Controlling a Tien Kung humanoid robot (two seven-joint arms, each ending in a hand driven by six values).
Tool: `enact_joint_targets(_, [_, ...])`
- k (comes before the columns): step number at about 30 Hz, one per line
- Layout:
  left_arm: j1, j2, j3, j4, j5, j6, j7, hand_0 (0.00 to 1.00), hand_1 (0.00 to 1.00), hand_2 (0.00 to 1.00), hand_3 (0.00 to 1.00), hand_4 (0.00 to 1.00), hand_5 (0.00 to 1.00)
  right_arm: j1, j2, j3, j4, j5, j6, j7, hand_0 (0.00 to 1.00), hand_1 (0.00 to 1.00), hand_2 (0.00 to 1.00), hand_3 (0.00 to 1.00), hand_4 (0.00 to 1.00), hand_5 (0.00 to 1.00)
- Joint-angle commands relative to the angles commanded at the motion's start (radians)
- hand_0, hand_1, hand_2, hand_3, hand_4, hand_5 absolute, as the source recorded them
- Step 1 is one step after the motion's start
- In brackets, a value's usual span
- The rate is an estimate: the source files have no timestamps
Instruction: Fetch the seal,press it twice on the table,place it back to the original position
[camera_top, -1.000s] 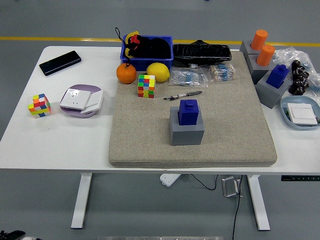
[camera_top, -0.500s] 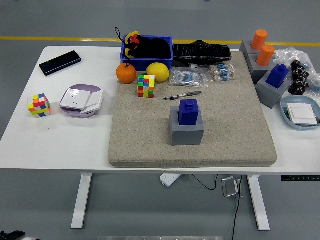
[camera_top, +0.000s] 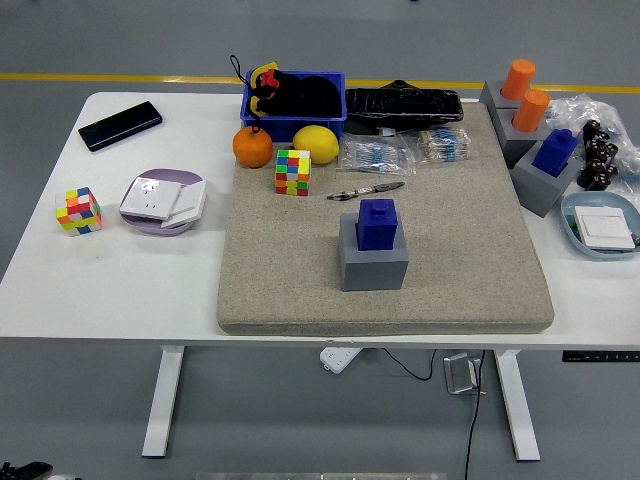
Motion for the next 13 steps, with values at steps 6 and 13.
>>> enact_joint_targets(6, [0.0, 0.0, 0.001, 0.0, -0.002, 0.0, -0.001, 0.723, 0.693, 0.682, 0.75, 0.685, 0.259, 0.001, -0.001, 0.001, 0.0, -0.002, 0.0, 0.0, 0.832, 0.736, 0.775, 0.761, 0.899, 0.376])
enact_joint_targets(13, [-0.002, -0.001, 0.001, 0.0, -0.002, -0.001, 0.0, 0.723, 0.692, 0.683, 0.75, 0.684, 0.259, 0.0, 0.001, 0.002, -0.001, -0.002, -0.001, 0.0, 0.832, 0.733, 0.774, 0.76, 0.897, 0.377])
